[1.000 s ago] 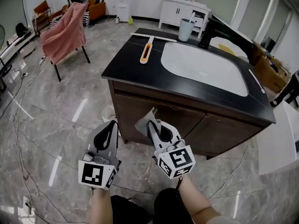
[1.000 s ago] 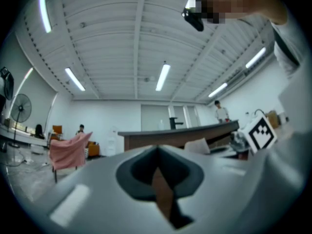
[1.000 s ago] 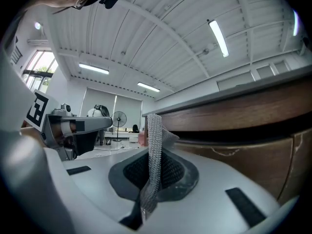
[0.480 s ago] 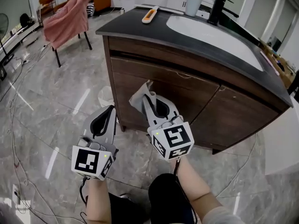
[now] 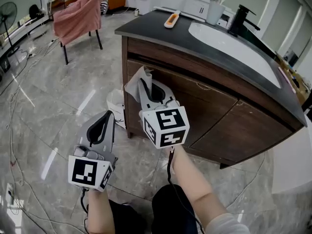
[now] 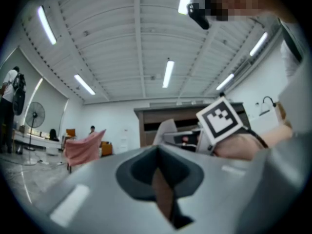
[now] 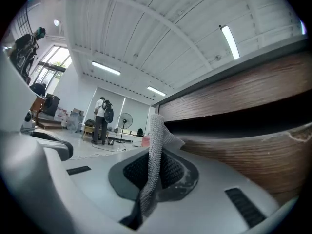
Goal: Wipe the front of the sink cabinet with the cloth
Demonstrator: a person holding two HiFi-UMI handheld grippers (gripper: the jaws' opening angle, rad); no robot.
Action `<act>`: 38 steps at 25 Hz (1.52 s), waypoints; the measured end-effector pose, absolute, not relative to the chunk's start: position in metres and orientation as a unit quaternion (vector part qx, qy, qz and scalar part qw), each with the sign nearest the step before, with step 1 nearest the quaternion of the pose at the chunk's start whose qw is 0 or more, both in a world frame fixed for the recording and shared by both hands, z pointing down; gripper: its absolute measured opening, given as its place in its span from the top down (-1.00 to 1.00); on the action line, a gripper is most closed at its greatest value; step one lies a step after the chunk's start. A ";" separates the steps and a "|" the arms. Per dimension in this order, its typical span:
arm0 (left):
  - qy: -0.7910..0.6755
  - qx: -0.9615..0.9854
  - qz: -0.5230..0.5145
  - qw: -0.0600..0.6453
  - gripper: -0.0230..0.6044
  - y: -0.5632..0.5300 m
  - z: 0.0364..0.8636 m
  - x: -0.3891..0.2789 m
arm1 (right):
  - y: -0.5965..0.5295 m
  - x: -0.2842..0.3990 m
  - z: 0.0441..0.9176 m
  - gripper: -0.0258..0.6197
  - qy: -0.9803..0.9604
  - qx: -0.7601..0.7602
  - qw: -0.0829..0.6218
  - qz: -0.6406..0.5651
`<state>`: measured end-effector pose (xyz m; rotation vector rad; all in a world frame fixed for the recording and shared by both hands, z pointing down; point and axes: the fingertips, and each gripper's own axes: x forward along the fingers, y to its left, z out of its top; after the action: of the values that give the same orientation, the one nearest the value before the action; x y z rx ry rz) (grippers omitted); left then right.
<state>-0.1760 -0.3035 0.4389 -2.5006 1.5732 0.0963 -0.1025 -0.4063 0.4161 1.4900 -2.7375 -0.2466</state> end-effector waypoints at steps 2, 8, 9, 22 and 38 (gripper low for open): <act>0.530 -0.841 0.039 0.099 0.91 -0.303 0.434 -0.177 | -0.416 -0.113 0.411 0.90 -0.874 0.478 0.013 -0.085; 0.528 -0.841 0.055 0.099 0.91 -0.297 0.435 -0.180 | -0.445 -0.136 0.420 0.90 -0.861 0.500 0.045 -0.077; 0.529 -0.841 0.057 0.098 0.91 -0.296 0.436 -0.181 | -0.448 -0.136 0.421 0.90 -0.857 0.508 0.047 -0.078; 0.527 -0.841 0.065 0.107 0.91 -0.278 0.434 -0.177 | -0.426 -0.065 0.427 0.90 -0.833 0.549 0.030 -0.062; 0.481 -0.867 0.065 0.108 0.91 -0.276 0.436 -0.127 | -0.378 0.061 0.430 0.90 -0.798 0.597 0.033 -0.074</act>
<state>-0.1269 -0.2757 0.4364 -2.5526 1.4159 0.1926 0.0610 -0.3777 0.4301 1.8385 -2.4552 -0.2269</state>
